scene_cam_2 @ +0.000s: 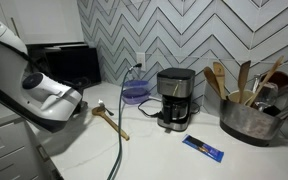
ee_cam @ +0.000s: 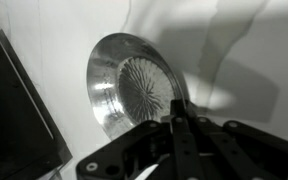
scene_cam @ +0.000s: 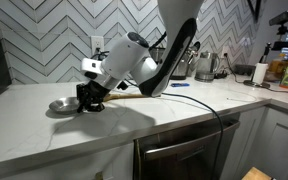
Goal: Move the silver object to the left
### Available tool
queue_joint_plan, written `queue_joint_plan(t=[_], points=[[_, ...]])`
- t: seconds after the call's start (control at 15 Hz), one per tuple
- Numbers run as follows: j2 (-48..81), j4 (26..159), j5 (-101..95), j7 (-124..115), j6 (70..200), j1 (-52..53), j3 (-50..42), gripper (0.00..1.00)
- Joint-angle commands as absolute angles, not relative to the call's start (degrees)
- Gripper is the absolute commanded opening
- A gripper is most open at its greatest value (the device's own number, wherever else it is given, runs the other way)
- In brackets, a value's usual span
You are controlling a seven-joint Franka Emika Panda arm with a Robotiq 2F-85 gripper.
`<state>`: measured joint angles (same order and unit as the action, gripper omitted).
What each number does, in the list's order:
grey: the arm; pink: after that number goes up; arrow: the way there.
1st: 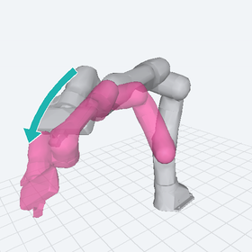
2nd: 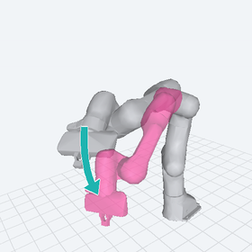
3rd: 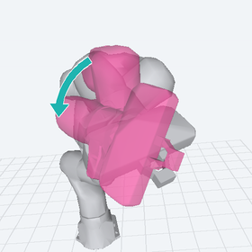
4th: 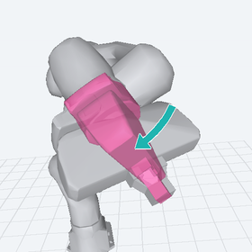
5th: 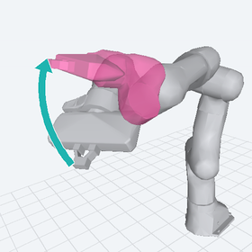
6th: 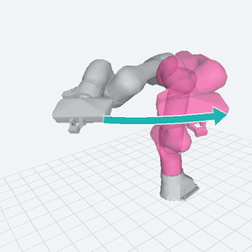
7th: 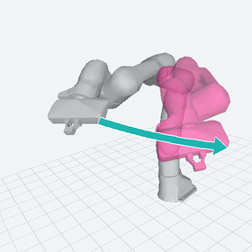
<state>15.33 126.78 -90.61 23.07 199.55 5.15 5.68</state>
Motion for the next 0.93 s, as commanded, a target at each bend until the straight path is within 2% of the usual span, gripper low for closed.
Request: queue_joint_plan(t=[0.0, 0.27, 0.53, 0.6, 0.87], points=[[14.64, 127.82, -92.58, 23.29, 198.77, 5.24, 5.68, 0.36], [11.73, 128.96, -92.7, 22.92, 199.16, 5.17, 5.78, 0.63], [8.27, 133.2, -97.84, 12.74, 198.37, 5.75, 4.78, 0.95], [6.83, 134.06, -98.51, 9.87, 198.71, 5.64, 4.52, 0.99], [0.95, 136.18, -101.8, -5.22, 203.57, 4.45, 2.94, 1.0]])
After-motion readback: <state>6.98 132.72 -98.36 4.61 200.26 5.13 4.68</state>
